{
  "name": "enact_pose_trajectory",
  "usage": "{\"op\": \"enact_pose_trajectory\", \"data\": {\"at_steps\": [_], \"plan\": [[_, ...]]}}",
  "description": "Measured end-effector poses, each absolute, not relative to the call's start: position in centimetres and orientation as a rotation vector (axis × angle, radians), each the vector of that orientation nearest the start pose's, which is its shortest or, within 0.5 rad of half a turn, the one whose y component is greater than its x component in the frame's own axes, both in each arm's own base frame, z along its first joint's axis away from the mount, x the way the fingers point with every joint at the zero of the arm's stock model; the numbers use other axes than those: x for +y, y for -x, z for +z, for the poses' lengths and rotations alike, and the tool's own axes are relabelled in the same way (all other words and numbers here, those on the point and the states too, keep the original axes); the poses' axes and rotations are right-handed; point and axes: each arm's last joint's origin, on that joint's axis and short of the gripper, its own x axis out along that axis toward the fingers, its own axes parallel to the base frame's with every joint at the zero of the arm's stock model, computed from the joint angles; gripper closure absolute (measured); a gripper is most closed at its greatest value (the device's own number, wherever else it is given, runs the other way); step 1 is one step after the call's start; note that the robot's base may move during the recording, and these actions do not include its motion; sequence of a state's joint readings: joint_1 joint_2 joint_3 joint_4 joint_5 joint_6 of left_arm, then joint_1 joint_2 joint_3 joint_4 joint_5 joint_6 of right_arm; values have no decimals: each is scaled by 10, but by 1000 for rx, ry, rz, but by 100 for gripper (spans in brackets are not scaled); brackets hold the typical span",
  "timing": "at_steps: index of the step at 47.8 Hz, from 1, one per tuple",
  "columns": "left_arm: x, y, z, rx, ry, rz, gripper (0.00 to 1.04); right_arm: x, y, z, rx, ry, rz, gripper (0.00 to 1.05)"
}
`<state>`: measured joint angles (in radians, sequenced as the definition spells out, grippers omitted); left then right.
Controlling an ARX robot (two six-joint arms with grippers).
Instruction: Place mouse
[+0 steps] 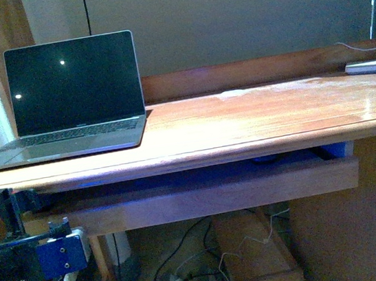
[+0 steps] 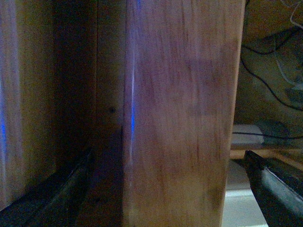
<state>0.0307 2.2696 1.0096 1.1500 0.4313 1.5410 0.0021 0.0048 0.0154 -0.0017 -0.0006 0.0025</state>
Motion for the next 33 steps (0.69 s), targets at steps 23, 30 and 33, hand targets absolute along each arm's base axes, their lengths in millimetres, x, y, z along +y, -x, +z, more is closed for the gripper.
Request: {"op": "enact_pose_trajectory", "data": {"at_steps": [23,30,33], "plan": [[3,-425,63,-82,-1337,-469,8,0,-97,168,-9,-2,3,7],[-1,-414,78,71,-1186,-585,8,0,-97,168,-9,-2,3,7],[-4,-403,86,146,-1081,-659,8,0,-97,168,-9,-2,3,7]]}}
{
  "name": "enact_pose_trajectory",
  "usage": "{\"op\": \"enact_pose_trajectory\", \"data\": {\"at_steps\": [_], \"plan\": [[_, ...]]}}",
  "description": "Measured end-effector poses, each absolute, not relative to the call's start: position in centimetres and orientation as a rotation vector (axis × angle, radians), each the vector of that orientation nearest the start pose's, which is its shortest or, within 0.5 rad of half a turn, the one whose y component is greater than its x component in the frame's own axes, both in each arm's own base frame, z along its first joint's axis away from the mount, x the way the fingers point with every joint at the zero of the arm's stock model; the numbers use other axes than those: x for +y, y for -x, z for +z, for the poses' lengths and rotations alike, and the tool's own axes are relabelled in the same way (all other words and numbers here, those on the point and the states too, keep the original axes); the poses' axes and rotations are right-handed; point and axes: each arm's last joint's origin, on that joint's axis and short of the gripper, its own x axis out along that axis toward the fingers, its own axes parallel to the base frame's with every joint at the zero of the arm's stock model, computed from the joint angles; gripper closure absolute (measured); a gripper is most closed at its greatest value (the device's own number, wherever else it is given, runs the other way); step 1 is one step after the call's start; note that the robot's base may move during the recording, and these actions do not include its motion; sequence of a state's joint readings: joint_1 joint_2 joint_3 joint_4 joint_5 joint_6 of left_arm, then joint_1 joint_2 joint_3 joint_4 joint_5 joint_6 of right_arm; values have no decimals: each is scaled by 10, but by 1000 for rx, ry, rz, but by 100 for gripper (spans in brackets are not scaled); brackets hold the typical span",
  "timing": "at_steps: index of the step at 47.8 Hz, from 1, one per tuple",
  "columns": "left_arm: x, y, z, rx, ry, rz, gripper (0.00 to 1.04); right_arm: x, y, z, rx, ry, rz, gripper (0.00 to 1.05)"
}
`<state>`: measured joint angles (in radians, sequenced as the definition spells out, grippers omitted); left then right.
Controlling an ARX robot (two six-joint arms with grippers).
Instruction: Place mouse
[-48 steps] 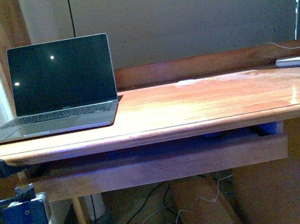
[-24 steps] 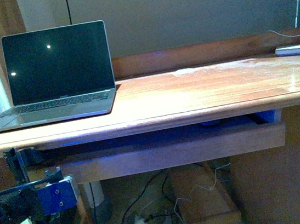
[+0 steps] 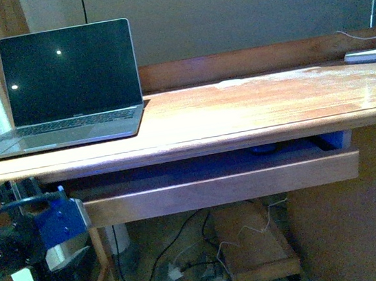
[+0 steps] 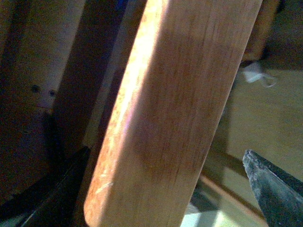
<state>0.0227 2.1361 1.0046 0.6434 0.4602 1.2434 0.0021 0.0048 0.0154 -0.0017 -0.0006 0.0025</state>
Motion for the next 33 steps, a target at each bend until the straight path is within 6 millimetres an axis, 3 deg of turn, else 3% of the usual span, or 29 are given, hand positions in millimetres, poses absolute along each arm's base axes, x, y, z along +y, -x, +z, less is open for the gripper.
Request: {"op": "enact_pose_trajectory", "data": {"at_steps": [13,20,29,33], "plan": [[-18,-342,116,336,-716,-947,8,0,-97,168,-9,-2,3,7],[-31,-314,130,396,-533,-1021,8,0,-97,168,-9,-2,3,7],[-45,-291,149,433,-211,-1057,8,0,-97,168,-9,-2,3,7],[-51,-284,168,423,-68,-1058,8,0,-97,168,-9,-2,3,7]]}}
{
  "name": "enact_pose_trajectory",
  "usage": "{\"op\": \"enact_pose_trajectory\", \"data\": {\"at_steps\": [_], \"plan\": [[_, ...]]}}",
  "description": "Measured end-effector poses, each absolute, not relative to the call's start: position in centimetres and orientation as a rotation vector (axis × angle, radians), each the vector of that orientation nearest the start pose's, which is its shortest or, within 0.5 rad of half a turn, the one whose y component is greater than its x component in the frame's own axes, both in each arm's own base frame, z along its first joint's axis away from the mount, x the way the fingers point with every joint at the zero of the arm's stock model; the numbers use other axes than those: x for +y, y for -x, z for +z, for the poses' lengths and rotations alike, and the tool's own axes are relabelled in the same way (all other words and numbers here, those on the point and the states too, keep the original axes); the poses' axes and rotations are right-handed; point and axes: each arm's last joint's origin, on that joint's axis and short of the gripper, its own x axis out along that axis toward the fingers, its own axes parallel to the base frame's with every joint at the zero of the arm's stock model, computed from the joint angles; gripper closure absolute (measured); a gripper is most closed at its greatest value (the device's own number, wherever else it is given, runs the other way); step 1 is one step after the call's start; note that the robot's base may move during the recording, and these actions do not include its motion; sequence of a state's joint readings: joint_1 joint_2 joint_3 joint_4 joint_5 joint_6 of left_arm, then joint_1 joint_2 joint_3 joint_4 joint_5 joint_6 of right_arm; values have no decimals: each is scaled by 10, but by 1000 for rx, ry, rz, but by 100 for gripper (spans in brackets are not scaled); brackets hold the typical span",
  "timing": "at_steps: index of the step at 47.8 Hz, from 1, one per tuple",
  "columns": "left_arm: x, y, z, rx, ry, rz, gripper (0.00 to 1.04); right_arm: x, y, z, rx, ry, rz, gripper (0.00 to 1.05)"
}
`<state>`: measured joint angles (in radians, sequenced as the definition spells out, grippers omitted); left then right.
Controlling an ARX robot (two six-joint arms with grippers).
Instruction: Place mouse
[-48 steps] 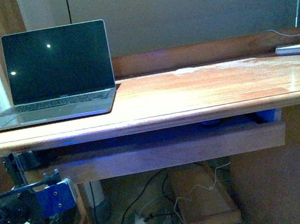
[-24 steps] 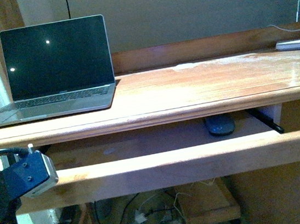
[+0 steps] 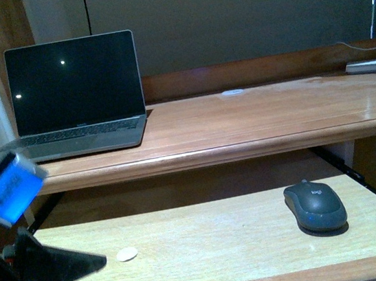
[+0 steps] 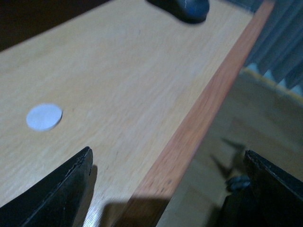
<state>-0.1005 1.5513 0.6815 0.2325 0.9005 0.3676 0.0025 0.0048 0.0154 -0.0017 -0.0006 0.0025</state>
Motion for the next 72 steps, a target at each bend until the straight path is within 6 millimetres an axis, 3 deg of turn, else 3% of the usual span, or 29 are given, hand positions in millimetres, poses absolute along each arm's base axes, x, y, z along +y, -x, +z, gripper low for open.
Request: {"op": "enact_pose_trajectory", "data": {"at_steps": [9,12,22,32,39,46,54,63,72], "plan": [[-54,-275,226,312,164,-906,8,0,-97,168,-9,-2,3,7],[-52,-267,238,324,258,-773,8,0,-97,168,-9,-2,3,7],[-40,-216,240,374,270,-414,8,0,-97,168,-9,-2,3,7],[-23,-153,261,288,268,-281,8,0,-97,168,-9,-2,3,7],[-17,-110,261,286,297,-213,8,0,-97,168,-9,-2,3,7],[-19,-98,257,264,337,-199,8,0,-97,168,-9,-2,3,7],[-24,-97,234,-10,136,-21,34,0,-97,168,-9,-2,3,7],[-24,-98,189,10,30,-14,65,0,-97,168,-9,-2,3,7],[-16,-97,184,-5,19,-12,99,0,-97,168,-9,-2,3,7]]}}
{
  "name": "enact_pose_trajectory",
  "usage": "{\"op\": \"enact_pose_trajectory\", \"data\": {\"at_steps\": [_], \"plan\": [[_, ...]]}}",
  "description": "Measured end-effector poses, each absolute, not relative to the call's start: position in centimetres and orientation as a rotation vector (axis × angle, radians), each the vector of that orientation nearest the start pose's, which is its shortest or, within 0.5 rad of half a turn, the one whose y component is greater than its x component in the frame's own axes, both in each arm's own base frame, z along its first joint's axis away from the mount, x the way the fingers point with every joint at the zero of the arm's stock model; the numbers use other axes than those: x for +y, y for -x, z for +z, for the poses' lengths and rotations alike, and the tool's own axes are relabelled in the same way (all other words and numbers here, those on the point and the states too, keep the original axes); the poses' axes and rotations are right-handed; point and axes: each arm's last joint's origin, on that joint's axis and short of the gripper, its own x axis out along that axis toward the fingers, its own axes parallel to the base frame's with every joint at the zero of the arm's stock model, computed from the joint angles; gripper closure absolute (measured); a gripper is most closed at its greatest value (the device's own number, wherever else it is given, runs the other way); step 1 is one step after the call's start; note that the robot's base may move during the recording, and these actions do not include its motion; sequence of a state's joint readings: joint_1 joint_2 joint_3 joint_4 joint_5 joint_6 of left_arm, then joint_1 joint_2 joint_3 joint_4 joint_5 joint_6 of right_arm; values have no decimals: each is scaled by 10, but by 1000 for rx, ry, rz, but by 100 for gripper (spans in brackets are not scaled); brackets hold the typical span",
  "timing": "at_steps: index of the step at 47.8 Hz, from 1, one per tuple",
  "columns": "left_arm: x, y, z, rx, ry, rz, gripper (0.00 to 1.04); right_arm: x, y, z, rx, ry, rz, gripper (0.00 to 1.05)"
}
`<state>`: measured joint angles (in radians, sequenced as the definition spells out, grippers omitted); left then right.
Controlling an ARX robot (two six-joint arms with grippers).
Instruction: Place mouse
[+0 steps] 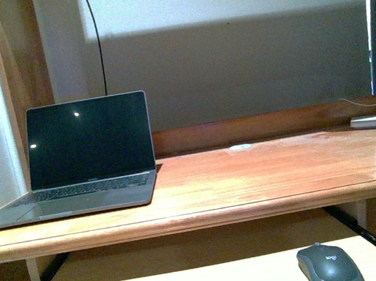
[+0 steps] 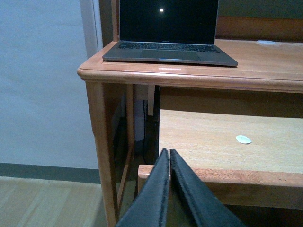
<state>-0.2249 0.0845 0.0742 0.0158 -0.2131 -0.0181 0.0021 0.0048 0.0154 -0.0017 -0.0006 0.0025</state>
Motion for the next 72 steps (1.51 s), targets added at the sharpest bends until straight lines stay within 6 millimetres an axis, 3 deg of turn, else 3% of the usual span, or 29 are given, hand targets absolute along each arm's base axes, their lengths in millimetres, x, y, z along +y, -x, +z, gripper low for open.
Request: {"op": "enact_pose_trajectory", "data": {"at_steps": [14,19,39,45,53,65,72], "plan": [[-1,-97,176,-6,11,3,102,0,-97,168,-9,-2,3,7],[-1,-98,166,1,10,-5,102,0,-97,168,-9,-2,3,7],[0,-98,166,-1,11,-5,101,0,-97,168,-9,-2,3,7],[0,-98,166,-1,10,-5,80,0,-97,168,-9,-3,2,7],[-1,-98,166,-2,10,-6,52,2,-107,170,110,-197,-209,7],[0,-98,166,-2,10,-5,7,30,-148,226,1,-295,-33,7],[-1,-98,166,-2,9,-5,8,68,-173,230,77,-282,129,7]]}}
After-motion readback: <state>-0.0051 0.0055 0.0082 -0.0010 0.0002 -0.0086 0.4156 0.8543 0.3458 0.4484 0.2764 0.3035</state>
